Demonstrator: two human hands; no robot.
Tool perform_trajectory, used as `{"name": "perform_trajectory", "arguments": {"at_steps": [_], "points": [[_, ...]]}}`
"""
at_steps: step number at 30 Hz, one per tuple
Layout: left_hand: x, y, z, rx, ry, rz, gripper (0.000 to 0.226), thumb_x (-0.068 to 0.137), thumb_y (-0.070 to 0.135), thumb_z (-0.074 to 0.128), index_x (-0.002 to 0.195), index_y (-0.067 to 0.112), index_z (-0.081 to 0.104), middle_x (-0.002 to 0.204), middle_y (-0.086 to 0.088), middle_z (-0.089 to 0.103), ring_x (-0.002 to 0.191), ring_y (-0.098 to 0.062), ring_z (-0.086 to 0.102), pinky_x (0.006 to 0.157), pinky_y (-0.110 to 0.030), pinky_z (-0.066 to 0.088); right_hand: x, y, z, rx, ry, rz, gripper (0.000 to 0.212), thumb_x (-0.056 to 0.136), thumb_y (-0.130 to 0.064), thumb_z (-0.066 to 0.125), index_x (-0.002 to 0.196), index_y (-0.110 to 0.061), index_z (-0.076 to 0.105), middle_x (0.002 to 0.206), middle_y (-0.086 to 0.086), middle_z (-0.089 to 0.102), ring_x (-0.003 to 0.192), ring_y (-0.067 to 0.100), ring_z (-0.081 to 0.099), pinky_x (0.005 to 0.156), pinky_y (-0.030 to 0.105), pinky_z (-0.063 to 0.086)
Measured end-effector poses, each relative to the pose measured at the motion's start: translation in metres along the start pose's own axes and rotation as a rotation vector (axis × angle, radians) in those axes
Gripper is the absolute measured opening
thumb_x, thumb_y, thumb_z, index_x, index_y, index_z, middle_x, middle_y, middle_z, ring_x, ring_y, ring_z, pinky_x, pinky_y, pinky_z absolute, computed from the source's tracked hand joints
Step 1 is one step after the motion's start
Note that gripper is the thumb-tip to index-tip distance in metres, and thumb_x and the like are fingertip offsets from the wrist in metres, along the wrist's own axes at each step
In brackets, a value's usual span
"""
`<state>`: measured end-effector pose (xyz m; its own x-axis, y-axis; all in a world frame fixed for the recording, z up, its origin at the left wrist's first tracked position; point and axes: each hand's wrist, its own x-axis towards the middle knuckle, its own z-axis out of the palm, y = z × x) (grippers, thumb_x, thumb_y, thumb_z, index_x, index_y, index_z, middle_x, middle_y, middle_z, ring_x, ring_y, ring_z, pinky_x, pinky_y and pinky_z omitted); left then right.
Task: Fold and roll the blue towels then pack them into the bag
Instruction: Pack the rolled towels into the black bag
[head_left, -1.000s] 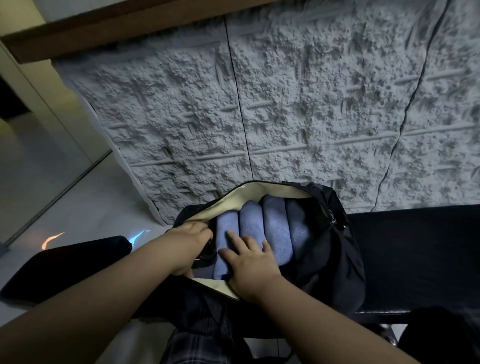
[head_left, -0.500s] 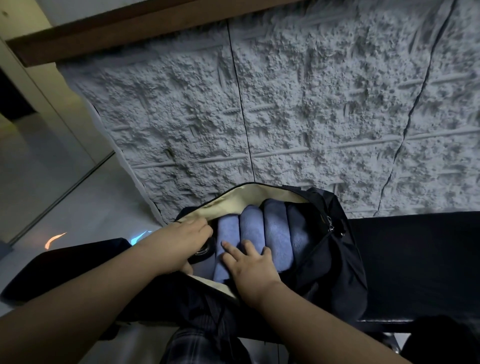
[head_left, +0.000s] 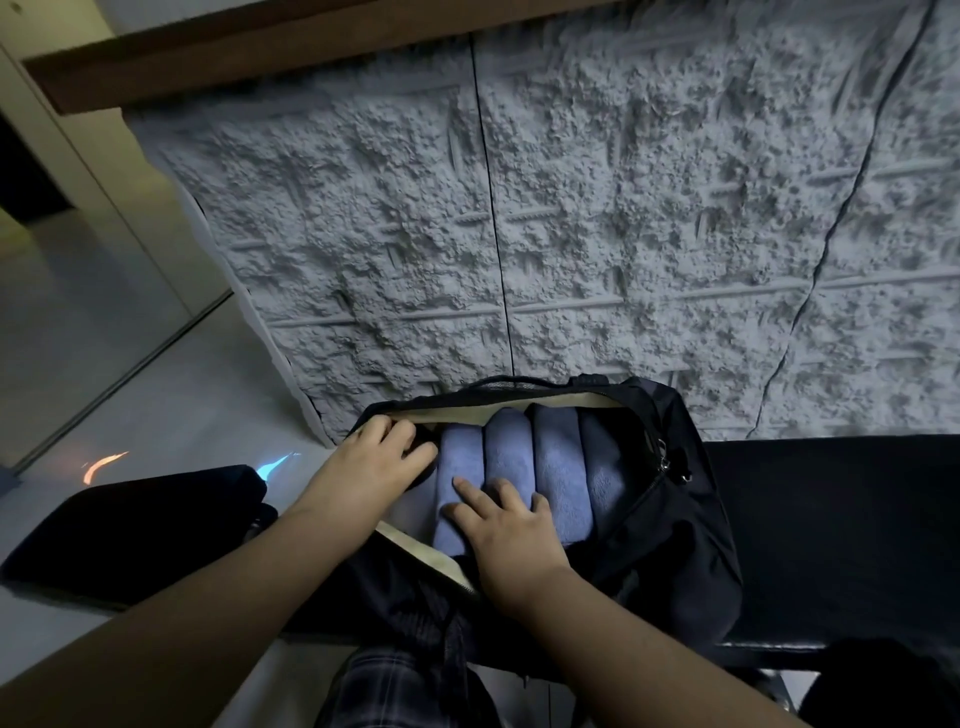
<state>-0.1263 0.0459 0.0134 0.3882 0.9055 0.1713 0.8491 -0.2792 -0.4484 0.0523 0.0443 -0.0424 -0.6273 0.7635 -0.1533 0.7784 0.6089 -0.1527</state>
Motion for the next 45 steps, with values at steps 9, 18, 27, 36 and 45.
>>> {"name": "perform_trajectory", "arguments": {"at_steps": [9, 18, 27, 36, 45], "points": [[0.001, 0.0, 0.007, 0.025, -0.003, -0.143, 0.057, 0.039, -0.008, 0.073, 0.093, 0.005, 0.061, 0.079, -0.009, 0.053, 0.068, -0.028, 0.049, 0.048, -0.033, 0.049, -0.002, -0.004, 0.002, 0.138, 0.117, 0.078, 0.055, 0.094, -0.029, 0.05, 0.143, -0.032, 0.025, 0.16, 0.0, 0.001, 0.144, 0.023, 0.007, 0.112, 0.054, 0.012], [0.02, 0.01, 0.006, -0.189, -0.314, -0.292, 0.077, 0.084, 0.035, 0.064, 0.145, 0.029, 0.018, 0.137, -0.006, 0.028, 0.115, -0.033, 0.04, 0.098, -0.04, 0.039, -0.007, -0.007, -0.005, 0.116, 0.071, 0.072, 0.064, 0.096, -0.03, 0.047, 0.148, -0.038, 0.011, 0.159, 0.001, -0.012, 0.144, 0.03, -0.012, 0.111, 0.059, -0.008], [0.022, 0.011, 0.019, -0.284, -0.119, -0.403, 0.058, 0.086, 0.039, 0.058, 0.136, 0.016, 0.04, 0.129, -0.006, 0.041, 0.107, -0.032, 0.044, 0.094, -0.038, 0.041, -0.011, -0.001, -0.003, 0.197, 0.124, 0.05, 0.058, 0.097, -0.03, 0.042, 0.148, -0.037, 0.016, 0.159, 0.003, 0.008, 0.146, 0.024, -0.009, 0.113, 0.052, -0.009], [0.015, 0.009, 0.025, -0.403, 0.115, -0.397, 0.058, 0.056, 0.021, 0.085, 0.105, 0.002, 0.061, 0.097, -0.013, 0.055, 0.086, -0.037, 0.056, 0.075, -0.045, 0.052, -0.016, 0.007, -0.014, 0.32, 0.262, 0.076, 0.049, 0.092, -0.035, 0.033, 0.14, -0.031, 0.038, 0.151, -0.007, 0.029, 0.142, 0.016, 0.015, 0.116, 0.041, 0.007], [0.01, 0.008, 0.019, -0.438, -0.026, -0.361, 0.044, 0.086, 0.041, 0.061, 0.122, 0.018, 0.055, 0.124, -0.009, 0.05, 0.118, -0.033, 0.042, 0.099, -0.043, 0.04, -0.036, 0.044, -0.016, 0.32, 0.294, 0.089, 0.046, 0.091, -0.045, 0.052, 0.131, -0.025, 0.047, 0.138, -0.008, 0.039, 0.129, 0.014, 0.034, 0.106, 0.025, 0.03]]}}
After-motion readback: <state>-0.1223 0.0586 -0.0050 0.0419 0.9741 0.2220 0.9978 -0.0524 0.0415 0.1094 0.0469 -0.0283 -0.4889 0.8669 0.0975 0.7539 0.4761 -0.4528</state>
